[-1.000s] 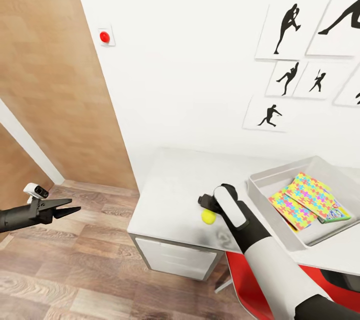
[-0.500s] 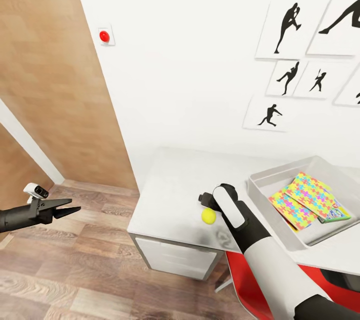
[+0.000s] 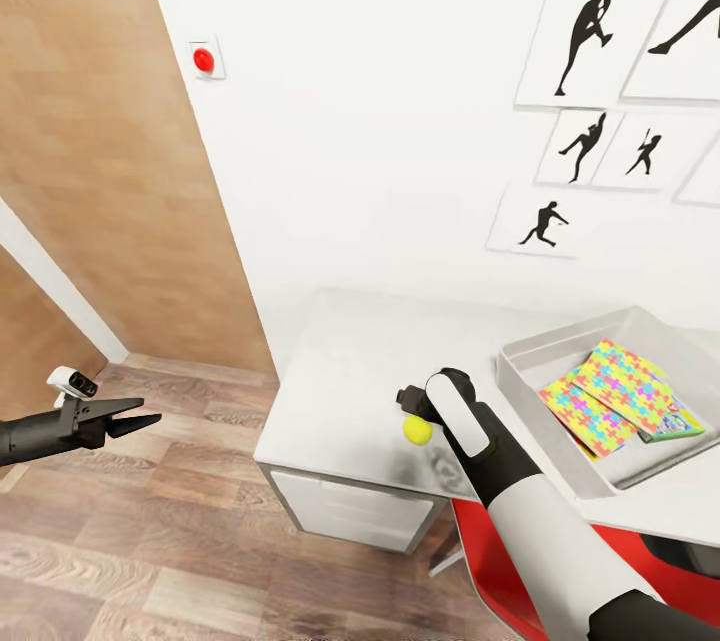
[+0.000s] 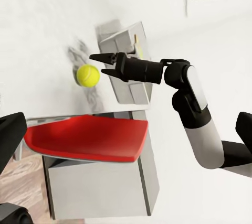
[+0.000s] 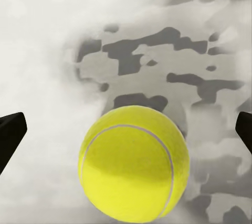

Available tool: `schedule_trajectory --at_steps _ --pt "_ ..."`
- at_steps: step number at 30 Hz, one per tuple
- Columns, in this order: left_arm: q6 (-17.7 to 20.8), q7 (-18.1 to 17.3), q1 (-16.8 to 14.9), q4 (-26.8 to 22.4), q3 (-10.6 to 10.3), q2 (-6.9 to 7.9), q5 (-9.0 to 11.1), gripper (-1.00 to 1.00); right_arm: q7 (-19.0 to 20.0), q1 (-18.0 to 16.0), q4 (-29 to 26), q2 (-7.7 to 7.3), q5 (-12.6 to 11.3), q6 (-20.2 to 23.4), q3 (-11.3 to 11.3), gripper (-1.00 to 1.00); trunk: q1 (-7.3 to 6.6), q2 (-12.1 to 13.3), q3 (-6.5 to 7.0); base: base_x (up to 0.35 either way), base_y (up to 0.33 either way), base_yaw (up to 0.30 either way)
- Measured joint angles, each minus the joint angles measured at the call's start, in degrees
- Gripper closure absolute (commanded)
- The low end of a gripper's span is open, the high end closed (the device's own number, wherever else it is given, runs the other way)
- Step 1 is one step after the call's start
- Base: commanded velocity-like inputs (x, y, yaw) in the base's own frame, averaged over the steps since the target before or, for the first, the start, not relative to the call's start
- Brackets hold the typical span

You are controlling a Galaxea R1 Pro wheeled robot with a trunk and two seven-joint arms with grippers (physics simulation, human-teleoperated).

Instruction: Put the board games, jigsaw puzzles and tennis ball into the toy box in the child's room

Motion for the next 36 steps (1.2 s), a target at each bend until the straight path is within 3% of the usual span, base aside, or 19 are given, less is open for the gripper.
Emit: schedule_trajectory --at_steps 15,36 --pt "-0.05 0.0 0.0 0.0 0.0 0.0 0.0 -1.0 -0.04 0.0 0.11 0.0 0.0 0.0 0.1 -1.0 0.0 0.0 -1.32 0.0 0.0 0.0" --pt "-0.04 0.0 0.0 0.0 0.0 0.0 0.01 -1.0 2.32 0.09 0.18 -0.01 -0.13 0.23 0.2 -1.0 0.0 -0.01 -1.45 0.0 0.0 0.0"
